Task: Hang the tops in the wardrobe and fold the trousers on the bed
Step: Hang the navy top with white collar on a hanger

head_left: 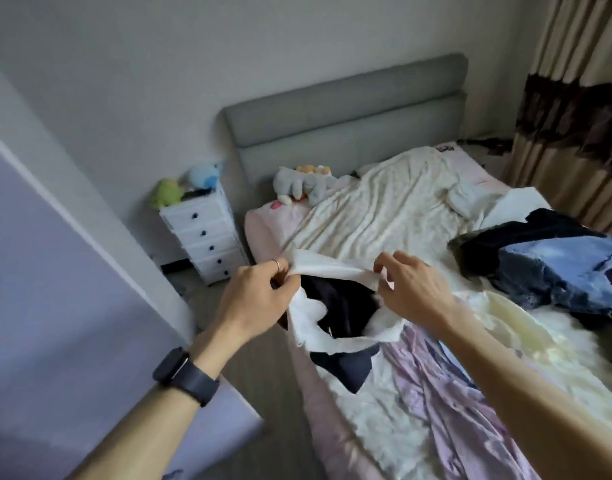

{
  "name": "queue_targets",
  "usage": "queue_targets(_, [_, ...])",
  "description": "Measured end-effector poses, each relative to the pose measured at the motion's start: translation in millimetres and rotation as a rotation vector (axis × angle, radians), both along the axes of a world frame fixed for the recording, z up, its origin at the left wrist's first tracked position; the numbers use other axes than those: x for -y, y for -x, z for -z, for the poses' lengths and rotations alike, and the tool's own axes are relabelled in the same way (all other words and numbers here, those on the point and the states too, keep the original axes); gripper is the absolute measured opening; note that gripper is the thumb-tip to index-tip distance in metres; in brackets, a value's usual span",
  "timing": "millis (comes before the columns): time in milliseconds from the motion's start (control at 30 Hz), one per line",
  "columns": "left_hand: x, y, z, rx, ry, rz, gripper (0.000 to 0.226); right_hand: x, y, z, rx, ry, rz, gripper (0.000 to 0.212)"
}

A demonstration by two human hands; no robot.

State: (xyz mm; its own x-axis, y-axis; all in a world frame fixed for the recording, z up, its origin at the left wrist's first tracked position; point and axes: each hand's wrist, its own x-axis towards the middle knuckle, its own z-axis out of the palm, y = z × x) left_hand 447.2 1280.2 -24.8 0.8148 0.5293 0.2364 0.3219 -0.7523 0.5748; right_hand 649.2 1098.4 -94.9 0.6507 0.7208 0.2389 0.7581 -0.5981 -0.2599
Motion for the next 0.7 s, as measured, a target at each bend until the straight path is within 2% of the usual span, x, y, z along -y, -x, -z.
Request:
queue_targets(67, [-14,53,4,0.010,0.053,-0.095,0.039,-38,19,19,-0.126,0.021,-0.103,0.025])
queue_targets(233, [-40,161,27,-0.024,0.176,-0.320,0.041,-130,118,56,-0.376,0.191,-0.336,0.065])
queue_targets(300, [-50,205,34,-0.026,0.194,-0.428,0.040,-165,176,74,-0.425,0.301,-0.445,0.061])
queue_targets(367, [-57,243,39,-0.022,0.201,-0.525,0.036,-186,231,91,-0.446,0.358,-0.468,0.045])
queue_targets(500, [-66,326,45,-0.033,0.189,-0.773,0.041,-214,321,112,-0.422,0.338,-0.555,0.029])
queue_targets(600, [-68,396,53,-0.147,0.093,-1.016,0.041,-239,363,111,-0.370,0.370,-0.697,0.033])
queue_targets(700, [-63,458,59,-0.445,-0.026,-1.150,0.030,-271,384,93,-0.288,0.364,-0.766,0.029])
